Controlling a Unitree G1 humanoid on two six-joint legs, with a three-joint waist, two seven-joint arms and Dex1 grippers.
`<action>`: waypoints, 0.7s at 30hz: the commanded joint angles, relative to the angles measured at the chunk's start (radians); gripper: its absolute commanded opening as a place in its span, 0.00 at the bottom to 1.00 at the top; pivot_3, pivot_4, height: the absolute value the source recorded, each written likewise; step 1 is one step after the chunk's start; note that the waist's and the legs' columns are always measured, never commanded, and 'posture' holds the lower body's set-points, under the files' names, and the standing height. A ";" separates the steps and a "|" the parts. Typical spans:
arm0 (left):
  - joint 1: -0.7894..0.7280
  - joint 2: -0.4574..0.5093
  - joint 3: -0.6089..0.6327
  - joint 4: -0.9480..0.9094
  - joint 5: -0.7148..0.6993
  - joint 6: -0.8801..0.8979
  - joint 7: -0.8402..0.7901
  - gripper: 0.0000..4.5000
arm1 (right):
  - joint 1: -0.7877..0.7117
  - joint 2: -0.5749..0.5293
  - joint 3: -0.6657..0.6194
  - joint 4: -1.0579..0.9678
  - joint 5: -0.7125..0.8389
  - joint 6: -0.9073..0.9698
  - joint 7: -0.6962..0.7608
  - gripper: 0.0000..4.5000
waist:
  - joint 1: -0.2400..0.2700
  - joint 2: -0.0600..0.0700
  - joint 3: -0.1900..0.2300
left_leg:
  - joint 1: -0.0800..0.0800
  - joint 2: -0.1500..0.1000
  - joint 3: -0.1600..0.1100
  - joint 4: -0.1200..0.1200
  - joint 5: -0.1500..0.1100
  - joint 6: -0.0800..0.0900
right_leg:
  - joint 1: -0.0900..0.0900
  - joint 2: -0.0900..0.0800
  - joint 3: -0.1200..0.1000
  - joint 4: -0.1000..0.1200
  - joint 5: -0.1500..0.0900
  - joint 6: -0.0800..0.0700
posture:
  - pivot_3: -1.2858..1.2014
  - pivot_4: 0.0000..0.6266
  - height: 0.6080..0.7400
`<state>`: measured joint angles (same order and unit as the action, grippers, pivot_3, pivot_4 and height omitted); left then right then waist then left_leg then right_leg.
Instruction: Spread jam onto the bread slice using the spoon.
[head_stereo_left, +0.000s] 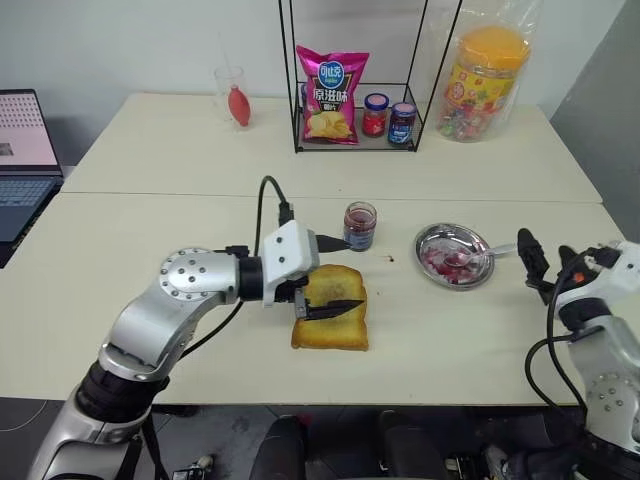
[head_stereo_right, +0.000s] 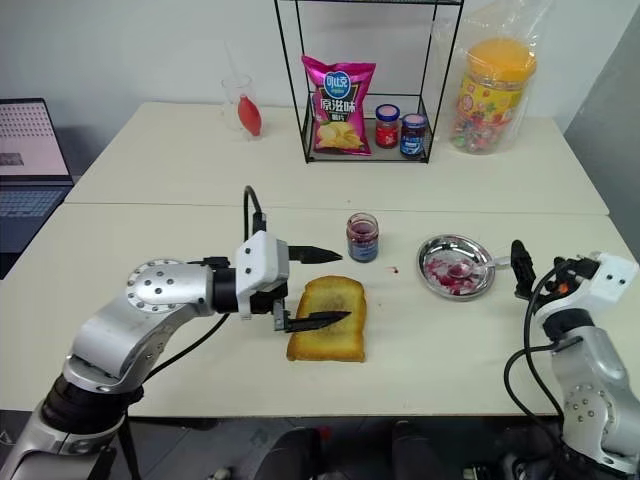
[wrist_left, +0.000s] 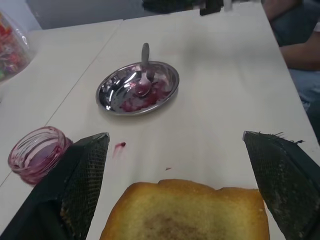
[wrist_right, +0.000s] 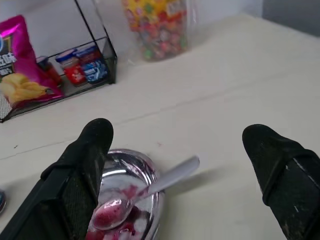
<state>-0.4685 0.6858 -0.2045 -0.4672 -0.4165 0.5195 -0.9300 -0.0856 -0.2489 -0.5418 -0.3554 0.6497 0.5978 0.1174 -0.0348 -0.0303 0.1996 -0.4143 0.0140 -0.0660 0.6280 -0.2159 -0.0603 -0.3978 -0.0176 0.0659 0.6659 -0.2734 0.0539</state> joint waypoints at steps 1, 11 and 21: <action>-0.035 -0.019 -0.028 -0.030 0.016 0.010 0.005 1.00 | -0.056 0.011 -0.049 0.086 0.051 -0.038 -0.012 1.00 | 0.000 0.001 0.000 | 0.000 0.000 0.001 0.000 0.000 0.000 | 0.000 0.000 0.001 0.000 0.001 0.000 | 0.52 0.24 1.00; -0.024 -0.028 -0.053 -0.024 0.060 -0.014 0.001 1.00 | -0.203 0.003 -0.065 0.393 0.140 -0.058 0.075 1.00 | 0.001 0.002 0.000 | 0.001 0.000 0.002 0.001 0.001 0.001 | 0.000 0.000 0.002 0.000 0.002 0.001 | 0.52 0.24 1.00; -0.012 -0.031 -0.055 -0.012 0.083 -0.026 0.003 1.00 | -0.323 -0.026 -0.078 0.589 0.161 -0.083 0.133 1.00 | -0.001 0.003 0.000 | 0.001 0.000 0.002 0.001 0.001 0.001 | 0.000 0.000 0.003 0.000 0.003 0.001 | 0.52 0.24 1.00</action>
<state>-0.4821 0.6603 -0.2695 -0.4641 -0.3390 0.5146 -0.9288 -0.3827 -0.2533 -0.5965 0.2223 0.7812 0.5353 0.2293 -0.0357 -0.0278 0.1992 -0.4136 0.0136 -0.0626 0.6293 -0.2152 -0.0595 -0.3977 -0.0177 0.0695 0.6660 -0.2702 0.0557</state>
